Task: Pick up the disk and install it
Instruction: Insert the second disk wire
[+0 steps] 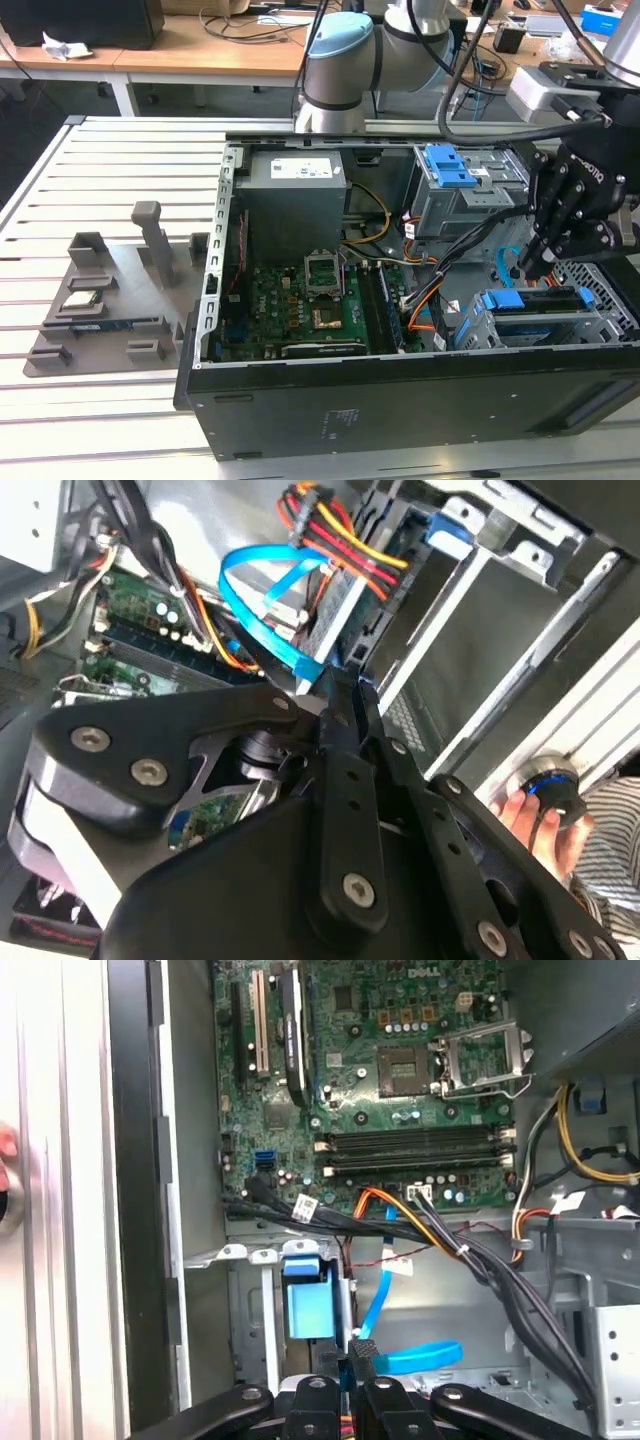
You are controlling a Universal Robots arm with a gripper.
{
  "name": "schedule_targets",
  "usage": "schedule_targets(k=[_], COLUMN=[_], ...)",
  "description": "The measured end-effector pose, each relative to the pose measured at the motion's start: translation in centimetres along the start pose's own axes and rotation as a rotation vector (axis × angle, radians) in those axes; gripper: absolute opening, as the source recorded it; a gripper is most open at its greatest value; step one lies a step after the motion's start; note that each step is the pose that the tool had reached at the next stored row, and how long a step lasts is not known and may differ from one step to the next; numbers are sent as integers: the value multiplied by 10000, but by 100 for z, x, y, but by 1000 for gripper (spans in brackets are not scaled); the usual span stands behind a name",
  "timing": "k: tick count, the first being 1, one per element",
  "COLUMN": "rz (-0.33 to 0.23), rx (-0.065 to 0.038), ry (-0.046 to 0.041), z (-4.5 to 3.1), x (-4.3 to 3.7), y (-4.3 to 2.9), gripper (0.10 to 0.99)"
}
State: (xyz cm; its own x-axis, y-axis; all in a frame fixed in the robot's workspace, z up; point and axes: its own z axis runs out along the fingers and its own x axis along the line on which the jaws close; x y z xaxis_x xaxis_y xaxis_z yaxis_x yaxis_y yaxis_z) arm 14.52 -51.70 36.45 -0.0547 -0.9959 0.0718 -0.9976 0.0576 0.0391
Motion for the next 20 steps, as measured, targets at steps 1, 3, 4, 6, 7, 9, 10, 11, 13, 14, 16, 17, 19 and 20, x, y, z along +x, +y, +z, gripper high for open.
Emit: schedule_targets(k=[1, 3, 4, 6, 7, 9, 10, 11, 13, 14, 16, 17, 19, 20], rz=[-14, -51, -134, -335, -436, -603, -644, -673, -704, -707, -725, -727, -726, -726], rx=[-2, -3, 0, 14, 21, 34, 37, 39, 41, 41, 44, 44, 43, 44], ry=[1, 5, 9, 19, 21, 31, 31, 30, 30, 34, 43, 44, 42, 44], z=[24, 59, 91, 128, 145, 172, 182, 189, 200, 202, 68, 5, -76, -122], x=[-1, -4, -3, -3, -2, 2, 6, 12, 15, 15, 21, 12, 7, 7], y=[-42, -86, -105, -118, -122, -142, -151, -158, -172, -176, -178, -176, -172, -170], gripper=[161, 161, 161, 161, 161, 161, 161, 161, 161, 161, 235, 220, 106, 106])
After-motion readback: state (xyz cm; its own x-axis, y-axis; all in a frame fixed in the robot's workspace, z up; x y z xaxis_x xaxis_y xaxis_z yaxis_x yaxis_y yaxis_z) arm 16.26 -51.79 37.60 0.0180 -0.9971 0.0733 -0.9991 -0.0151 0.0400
